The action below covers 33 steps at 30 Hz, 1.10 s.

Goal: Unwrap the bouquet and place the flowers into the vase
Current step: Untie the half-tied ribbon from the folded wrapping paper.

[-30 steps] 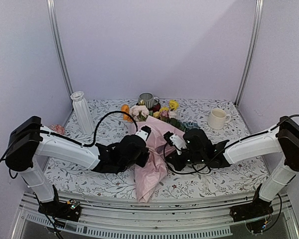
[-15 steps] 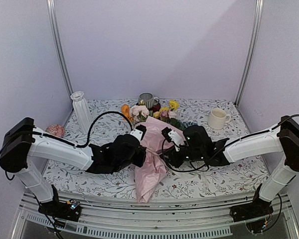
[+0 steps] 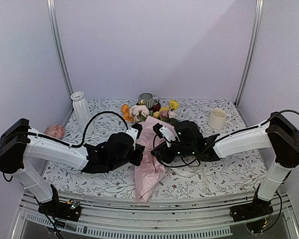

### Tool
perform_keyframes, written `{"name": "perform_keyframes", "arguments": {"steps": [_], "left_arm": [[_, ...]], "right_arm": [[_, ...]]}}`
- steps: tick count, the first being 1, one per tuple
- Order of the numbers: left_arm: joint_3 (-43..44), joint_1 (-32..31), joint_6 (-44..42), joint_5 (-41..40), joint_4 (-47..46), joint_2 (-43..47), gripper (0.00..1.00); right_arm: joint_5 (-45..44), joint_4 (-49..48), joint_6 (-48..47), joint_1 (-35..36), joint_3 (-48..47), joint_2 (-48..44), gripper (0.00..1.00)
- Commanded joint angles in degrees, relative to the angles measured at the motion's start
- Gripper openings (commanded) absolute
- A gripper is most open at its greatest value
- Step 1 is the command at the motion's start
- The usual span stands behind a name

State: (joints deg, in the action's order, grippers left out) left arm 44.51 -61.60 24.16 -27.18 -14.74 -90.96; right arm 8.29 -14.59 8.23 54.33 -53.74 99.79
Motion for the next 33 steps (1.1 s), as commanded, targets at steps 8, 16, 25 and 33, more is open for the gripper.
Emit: {"name": "perform_keyframes", "arguments": {"steps": [8,16,25,33], "left_arm": [[-1.9,2.5,0.3,3.1,-3.0,4.3,0.16],[-1.6,4.1,-1.4,5.2,-3.7,4.8,0.18],[-1.5,5.6,0.5,7.8,-1.5,7.4,0.26],[0.0,9.2,-1.0,14.0,2.2,11.7,0.61]], "right_arm": [[-2.1,1.4,0.0,0.2,-3.2,3.8,0.31],[-3.0,-0.6,0.1,0.2,-1.5,3.7,0.21],[-9.2,-1.5,4.5,0.3,2.9,-1.8,0.03],[-10.8,0.0,7.5,0.3,4.2,-6.0,0.03]]}}
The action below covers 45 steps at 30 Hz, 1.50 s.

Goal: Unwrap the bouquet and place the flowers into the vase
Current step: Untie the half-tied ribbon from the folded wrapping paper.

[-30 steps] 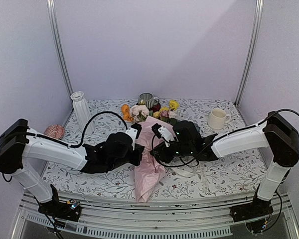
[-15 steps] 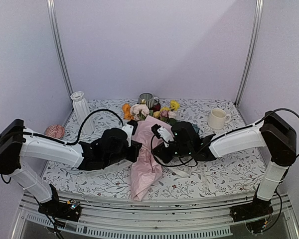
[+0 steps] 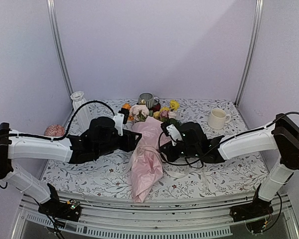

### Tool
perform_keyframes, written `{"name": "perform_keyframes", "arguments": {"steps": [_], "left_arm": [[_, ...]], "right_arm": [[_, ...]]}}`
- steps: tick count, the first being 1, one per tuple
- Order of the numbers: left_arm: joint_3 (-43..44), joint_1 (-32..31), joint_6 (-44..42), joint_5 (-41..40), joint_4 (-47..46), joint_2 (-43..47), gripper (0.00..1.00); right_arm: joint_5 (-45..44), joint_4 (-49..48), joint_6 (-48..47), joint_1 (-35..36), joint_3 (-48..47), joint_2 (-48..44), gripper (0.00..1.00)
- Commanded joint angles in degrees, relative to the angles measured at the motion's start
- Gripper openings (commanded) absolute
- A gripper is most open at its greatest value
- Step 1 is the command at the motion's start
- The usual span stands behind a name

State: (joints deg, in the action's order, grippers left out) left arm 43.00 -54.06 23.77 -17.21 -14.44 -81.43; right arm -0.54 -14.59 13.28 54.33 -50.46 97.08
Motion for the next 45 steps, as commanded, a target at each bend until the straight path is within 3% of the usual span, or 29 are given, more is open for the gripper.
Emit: {"name": "perform_keyframes", "arguments": {"steps": [1,8,11,15,21,24,31,34,36,45], "left_arm": [[1.6,1.7,-1.0,4.8,2.3,2.3,0.63],[-2.0,1.9,-1.3,12.3,2.1,2.2,0.65],[-3.7,1.9,-2.2,14.7,2.1,1.8,0.65],[-4.7,1.9,-2.3,14.3,2.9,0.5,0.63],[-1.4,2.5,-2.7,10.0,5.3,-4.2,0.62],[-0.5,2.5,-0.4,6.1,7.0,-5.8,0.50],[-5.3,2.5,2.1,9.3,2.4,-5.5,0.27],[-5.6,2.5,2.2,8.7,3.0,-5.1,0.07],[-4.6,2.4,1.7,7.0,5.4,-4.5,0.02],[3.8,3.0,-5.0,1.6,12.2,-4.0,0.00]], "right_arm": [[-1.8,0.0,2.5,0.2,1.2,-3.5,0.03],[-1.6,-0.4,3.0,0.2,1.7,-3.0,0.04],[2.0,-0.9,2.3,0.2,1.1,-2.5,0.11],[6.1,-1.2,0.3,0.3,-0.5,-0.7,0.24],[5.6,3.3,-2.3,0.2,-5.4,3.0,0.27],[5.8,3.5,-2.8,0.2,-6.2,4.1,0.27],[6.5,3.3,-3.0,0.4,-5.7,5.0,0.20],[6.5,3.4,-2.9,0.7,-5.1,4.3,0.12],[6.4,3.3,-2.8,0.6,-4.5,3.5,0.05],[5.2,3.0,-0.5,0.8,-1.9,-0.2,0.04]]}}
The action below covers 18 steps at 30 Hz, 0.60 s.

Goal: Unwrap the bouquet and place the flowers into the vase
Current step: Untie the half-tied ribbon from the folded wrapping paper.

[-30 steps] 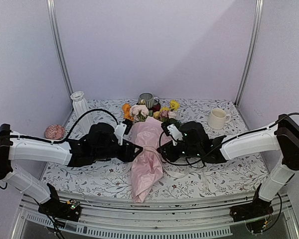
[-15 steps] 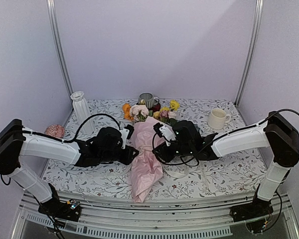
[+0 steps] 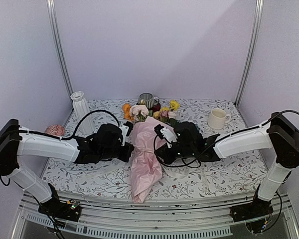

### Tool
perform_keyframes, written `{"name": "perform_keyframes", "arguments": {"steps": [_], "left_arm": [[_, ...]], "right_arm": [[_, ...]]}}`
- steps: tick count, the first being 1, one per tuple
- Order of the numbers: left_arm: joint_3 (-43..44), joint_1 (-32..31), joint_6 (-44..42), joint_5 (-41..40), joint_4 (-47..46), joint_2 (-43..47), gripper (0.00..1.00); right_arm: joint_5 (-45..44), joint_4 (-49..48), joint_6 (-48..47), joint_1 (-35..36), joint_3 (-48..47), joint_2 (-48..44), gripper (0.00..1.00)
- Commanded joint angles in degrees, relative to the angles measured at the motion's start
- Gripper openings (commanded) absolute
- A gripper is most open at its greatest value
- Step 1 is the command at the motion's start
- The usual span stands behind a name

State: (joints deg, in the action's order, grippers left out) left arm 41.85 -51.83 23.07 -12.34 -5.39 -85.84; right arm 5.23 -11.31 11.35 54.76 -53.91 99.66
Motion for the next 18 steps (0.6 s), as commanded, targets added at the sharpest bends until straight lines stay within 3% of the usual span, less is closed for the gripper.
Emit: {"name": "perform_keyframes", "arguments": {"steps": [1,7,12,15,18], "left_arm": [[6.4,1.0,-5.3,-3.3,3.8,-0.2,0.00],[14.0,2.8,-9.2,-1.2,4.7,-6.0,0.00],[20.3,3.3,-10.4,2.4,5.4,-11.9,0.36],[20.1,2.9,-8.8,0.7,5.7,-10.9,0.44],[12.5,2.0,-9.1,1.4,0.3,-4.4,0.50]], "right_arm": [[-0.6,-0.4,1.7,0.3,1.9,-3.0,0.04],[-0.3,-0.9,2.8,0.3,2.7,-2.2,0.04],[-1.4,-1.3,3.5,0.4,2.9,-2.4,0.05],[-2.9,-1.4,4.5,0.4,3.4,-3.1,0.08],[-2.6,-1.5,4.7,0.4,3.6,-3.7,0.09]]}}
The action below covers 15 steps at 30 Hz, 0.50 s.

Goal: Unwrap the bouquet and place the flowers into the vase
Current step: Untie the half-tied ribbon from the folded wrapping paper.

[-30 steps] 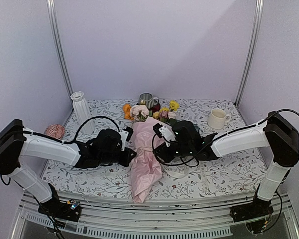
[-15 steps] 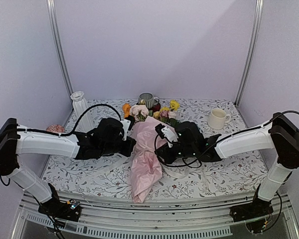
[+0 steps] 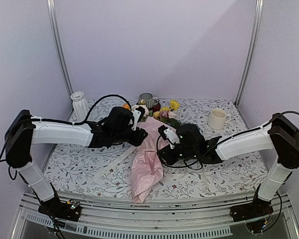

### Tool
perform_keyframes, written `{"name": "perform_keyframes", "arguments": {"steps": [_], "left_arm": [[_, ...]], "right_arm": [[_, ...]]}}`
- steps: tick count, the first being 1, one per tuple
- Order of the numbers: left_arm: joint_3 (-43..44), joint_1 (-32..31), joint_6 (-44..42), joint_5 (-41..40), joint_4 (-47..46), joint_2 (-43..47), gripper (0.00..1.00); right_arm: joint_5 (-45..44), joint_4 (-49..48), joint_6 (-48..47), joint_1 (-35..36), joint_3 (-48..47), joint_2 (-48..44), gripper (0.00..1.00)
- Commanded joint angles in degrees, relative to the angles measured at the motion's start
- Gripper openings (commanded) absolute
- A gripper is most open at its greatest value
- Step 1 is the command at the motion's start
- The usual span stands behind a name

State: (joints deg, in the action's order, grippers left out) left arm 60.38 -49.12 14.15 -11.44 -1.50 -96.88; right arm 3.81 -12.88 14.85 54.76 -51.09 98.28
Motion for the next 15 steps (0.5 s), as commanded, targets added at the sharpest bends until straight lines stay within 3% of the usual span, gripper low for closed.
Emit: {"name": "perform_keyframes", "arguments": {"steps": [1,4,9,12,15], "left_arm": [[-8.2,-0.7,-0.3,2.0,-4.9,8.9,0.51],[-12.4,-1.1,-1.4,6.0,-6.1,14.6,0.51],[-15.5,-1.9,-1.7,6.2,-2.2,18.5,0.51],[-17.0,-2.1,-4.2,13.0,-2.5,18.9,0.38],[-15.8,-2.8,-5.1,14.0,-1.6,16.6,0.34]], "right_arm": [[-1.0,0.0,1.2,0.3,0.8,-2.4,0.09],[-0.9,-0.1,1.1,0.4,0.9,-2.6,0.10],[-0.2,-0.4,1.0,0.4,0.2,-2.1,0.12],[-0.2,-0.6,1.1,0.4,-0.5,-1.6,0.13],[-0.2,-1.0,1.4,0.4,-0.9,-1.5,0.13]]}}
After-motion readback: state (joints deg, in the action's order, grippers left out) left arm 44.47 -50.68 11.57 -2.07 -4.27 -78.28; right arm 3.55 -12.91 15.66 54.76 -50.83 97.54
